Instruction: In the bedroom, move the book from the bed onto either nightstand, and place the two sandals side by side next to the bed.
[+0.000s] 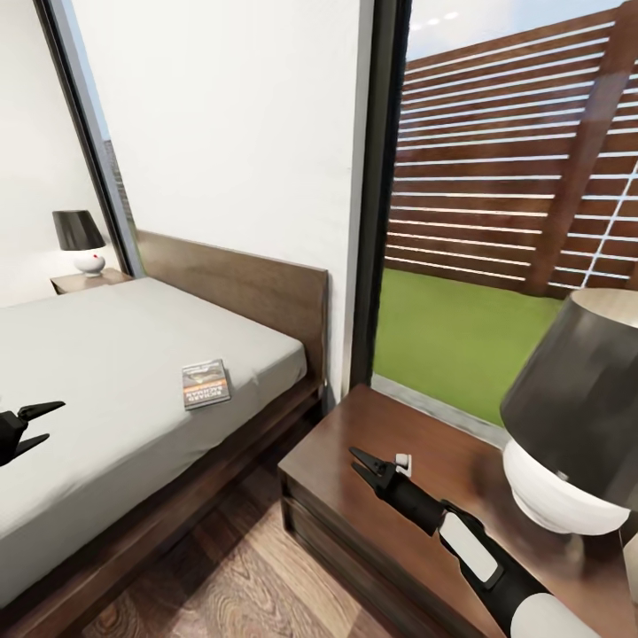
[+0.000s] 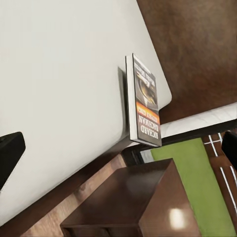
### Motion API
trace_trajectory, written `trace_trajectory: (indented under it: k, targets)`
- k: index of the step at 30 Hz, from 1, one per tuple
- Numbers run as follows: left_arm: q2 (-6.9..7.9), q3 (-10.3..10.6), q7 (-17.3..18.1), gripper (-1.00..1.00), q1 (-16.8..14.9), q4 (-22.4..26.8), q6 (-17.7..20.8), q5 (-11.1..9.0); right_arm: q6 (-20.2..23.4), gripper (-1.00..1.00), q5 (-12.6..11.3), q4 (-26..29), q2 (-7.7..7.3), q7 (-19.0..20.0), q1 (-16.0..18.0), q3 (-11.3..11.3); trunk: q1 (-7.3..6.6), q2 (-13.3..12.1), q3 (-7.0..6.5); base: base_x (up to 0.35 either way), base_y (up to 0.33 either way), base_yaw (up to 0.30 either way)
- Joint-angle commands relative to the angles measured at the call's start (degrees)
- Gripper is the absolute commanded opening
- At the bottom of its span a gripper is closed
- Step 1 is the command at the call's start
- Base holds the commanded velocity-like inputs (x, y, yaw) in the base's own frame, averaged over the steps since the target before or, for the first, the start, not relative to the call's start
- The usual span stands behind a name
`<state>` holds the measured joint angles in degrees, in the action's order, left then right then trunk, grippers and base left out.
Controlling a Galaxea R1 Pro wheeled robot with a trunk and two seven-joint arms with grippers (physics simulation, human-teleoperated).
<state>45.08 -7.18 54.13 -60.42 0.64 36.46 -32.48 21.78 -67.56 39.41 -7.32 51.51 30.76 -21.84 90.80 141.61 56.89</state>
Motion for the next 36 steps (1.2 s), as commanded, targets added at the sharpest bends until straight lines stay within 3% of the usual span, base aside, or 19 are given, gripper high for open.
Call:
trace_trajectory:
  k: [1,36]
  targets:
    - [0.01,-0.5,0.1,1.0,0.0,0.0,0.4,0.4,0.5,1.0,-0.6,0.0,-0.06,0.0,0.0,-0.2,0.0,0.0,0.06,0.098,0.038,0.01]
    - [0.01,-0.5,0.1,1.0,0.0,0.0,0.2,0.8,0.4,1.0,-0.6,0.0,-0.06,0.0,0.0,-0.4,0.0,0.0,0.07,0.147,0.112,0.001]
